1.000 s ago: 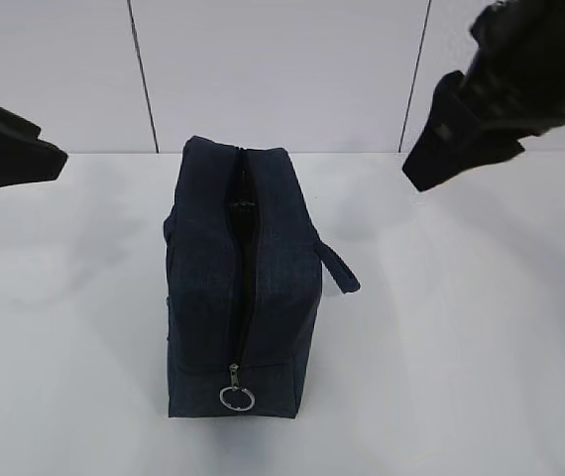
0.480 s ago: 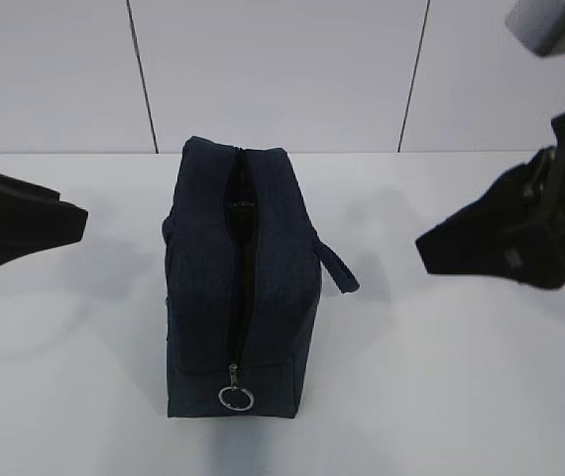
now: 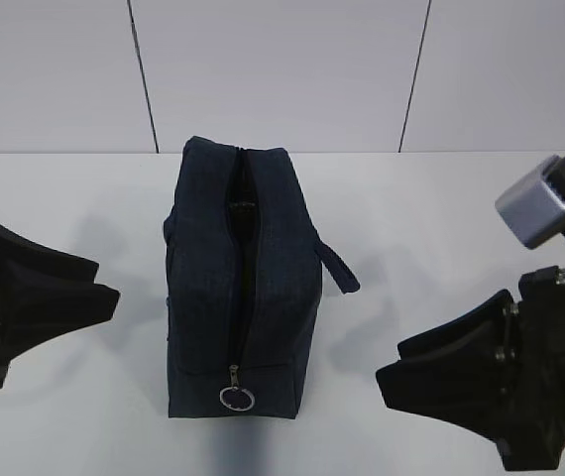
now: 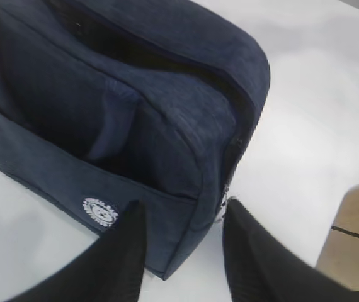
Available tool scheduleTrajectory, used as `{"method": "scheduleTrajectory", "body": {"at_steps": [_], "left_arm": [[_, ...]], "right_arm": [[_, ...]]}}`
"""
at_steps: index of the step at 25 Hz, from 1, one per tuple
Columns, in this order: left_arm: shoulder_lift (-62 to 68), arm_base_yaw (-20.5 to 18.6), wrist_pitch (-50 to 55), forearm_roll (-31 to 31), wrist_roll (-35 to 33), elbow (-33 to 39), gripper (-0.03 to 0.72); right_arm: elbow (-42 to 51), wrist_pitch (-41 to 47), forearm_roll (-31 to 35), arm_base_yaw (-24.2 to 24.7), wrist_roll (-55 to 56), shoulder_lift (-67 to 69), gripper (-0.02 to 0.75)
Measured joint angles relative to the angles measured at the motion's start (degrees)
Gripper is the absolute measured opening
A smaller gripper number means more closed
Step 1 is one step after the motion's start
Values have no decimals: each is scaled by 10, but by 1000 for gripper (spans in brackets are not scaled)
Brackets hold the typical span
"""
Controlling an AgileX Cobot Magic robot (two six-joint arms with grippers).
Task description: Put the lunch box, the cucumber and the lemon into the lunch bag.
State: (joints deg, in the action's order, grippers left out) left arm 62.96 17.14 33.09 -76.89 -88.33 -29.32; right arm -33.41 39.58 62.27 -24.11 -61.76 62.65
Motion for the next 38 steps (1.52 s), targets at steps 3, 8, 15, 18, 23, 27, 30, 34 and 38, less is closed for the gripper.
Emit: {"method": "scheduleTrajectory", "body": {"at_steps": [3, 8, 15, 18, 23, 27, 30, 34, 38], "left_arm": [[42, 0, 8, -29, -40, 0, 298], [96, 0, 22, -64, -83, 0, 298], [132, 0, 48, -110, -139, 0, 298], [138, 0, 50, -133, -171, 0, 298], [161, 0, 50, -167, -210, 0, 298], [191, 0, 50, -188, -241, 0, 298], [210, 0, 49, -224, -274, 0, 298], [226, 0, 51, -251, -295, -14, 298], [236, 1, 71, -256, -298, -21, 298]], "right_arm": [[24, -17, 40, 0, -53, 4, 293], [37, -31, 68, 0, -96, 28, 293], [38, -29, 136, 0, -179, 85, 293], [38, -22, 187, 0, -245, 114, 293], [38, 14, 279, 0, -354, 177, 293], [38, 36, 327, 0, -416, 230, 293], [38, 56, 349, 0, -452, 262, 293], [38, 75, 360, 0, -480, 289, 293], [38, 90, 373, 0, -501, 305, 293]]}}
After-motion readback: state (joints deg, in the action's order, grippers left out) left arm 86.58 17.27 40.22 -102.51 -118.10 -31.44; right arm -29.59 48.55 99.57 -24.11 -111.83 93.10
